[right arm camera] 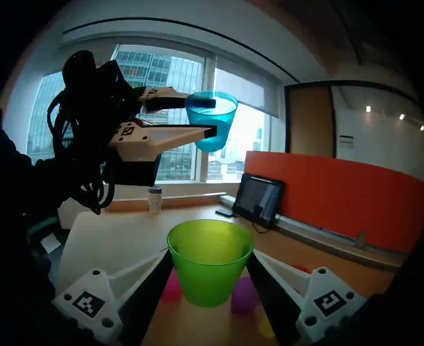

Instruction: Pour water

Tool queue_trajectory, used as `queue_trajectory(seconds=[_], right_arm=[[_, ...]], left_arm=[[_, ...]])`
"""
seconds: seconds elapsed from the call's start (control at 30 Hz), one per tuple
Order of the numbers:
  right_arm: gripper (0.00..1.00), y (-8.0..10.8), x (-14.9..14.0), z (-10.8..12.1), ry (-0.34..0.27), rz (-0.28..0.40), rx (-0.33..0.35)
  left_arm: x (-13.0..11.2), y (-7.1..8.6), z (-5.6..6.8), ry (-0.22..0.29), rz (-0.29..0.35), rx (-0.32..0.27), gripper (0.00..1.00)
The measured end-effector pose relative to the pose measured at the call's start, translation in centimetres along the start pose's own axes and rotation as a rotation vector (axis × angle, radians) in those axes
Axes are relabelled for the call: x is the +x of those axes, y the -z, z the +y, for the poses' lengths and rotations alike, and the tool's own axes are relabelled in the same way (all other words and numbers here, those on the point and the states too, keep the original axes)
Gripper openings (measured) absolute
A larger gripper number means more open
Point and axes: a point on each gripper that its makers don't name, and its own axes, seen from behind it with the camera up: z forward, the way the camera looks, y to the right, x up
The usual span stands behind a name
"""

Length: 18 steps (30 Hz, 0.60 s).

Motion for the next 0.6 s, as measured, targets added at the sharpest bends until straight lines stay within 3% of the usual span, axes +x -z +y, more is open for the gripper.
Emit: queue_trajectory(seconds=[0.6], right_arm=[[0.89,-1.9,-0.2,-1.0,-0.005,-0.005,0.036]], left_arm=[[2.9,-0.6,-0.8,-0.21,0.033,0.017,0.84]])
